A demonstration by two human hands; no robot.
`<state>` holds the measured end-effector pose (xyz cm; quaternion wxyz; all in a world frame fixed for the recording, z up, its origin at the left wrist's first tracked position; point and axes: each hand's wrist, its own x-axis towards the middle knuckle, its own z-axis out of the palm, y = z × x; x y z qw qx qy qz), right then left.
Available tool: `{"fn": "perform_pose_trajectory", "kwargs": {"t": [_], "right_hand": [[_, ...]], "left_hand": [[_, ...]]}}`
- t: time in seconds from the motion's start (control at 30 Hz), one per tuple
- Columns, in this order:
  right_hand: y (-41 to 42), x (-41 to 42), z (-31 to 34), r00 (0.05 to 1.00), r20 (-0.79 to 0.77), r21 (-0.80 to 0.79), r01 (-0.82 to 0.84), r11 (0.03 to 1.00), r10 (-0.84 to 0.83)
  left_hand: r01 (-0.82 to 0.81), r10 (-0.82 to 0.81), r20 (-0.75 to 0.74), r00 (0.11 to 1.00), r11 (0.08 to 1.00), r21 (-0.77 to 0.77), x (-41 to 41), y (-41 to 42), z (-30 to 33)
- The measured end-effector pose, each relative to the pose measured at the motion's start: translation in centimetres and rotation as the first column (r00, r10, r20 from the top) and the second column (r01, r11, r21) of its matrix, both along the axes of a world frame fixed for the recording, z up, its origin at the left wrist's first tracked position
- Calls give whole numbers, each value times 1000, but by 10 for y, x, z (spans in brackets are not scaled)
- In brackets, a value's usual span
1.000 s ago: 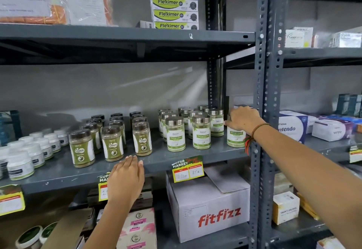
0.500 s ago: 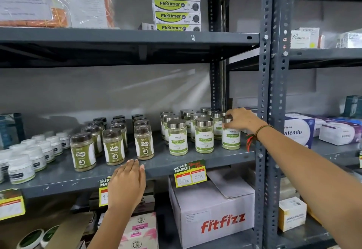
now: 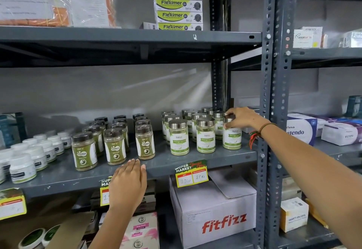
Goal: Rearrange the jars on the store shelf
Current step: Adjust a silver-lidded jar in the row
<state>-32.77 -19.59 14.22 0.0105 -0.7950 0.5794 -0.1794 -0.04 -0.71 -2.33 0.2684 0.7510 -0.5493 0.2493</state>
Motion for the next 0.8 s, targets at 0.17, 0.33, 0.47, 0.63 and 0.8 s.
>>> {"fn": "perform_pose_trajectory", "kwargs": {"t": [0.17,0.33,0.47,0.63,0.8], "right_hand": [[7,10,1,999,15,-221,-31,975,36],[25,37,3,970,-38,-225,-242,944,239],[27,50,-1,953,-137,-142,-288,947,270],[22,56,-10,949,-124,-178,-309,934,290],[20,56,-9,955,-99,-179,-294,939,280]], "left_hand": [[-5,5,2,1000,1000,-6,-1,0,1],[-10,10,2,1000,1000,2,0,-1,0],[-9,9,4,1000,1000,8,1,-2,-1],[-3,3,3,1000,1000,6,3,-3,-1],[5,-5,1,1000,1000,3,2,-2,-1]]}}
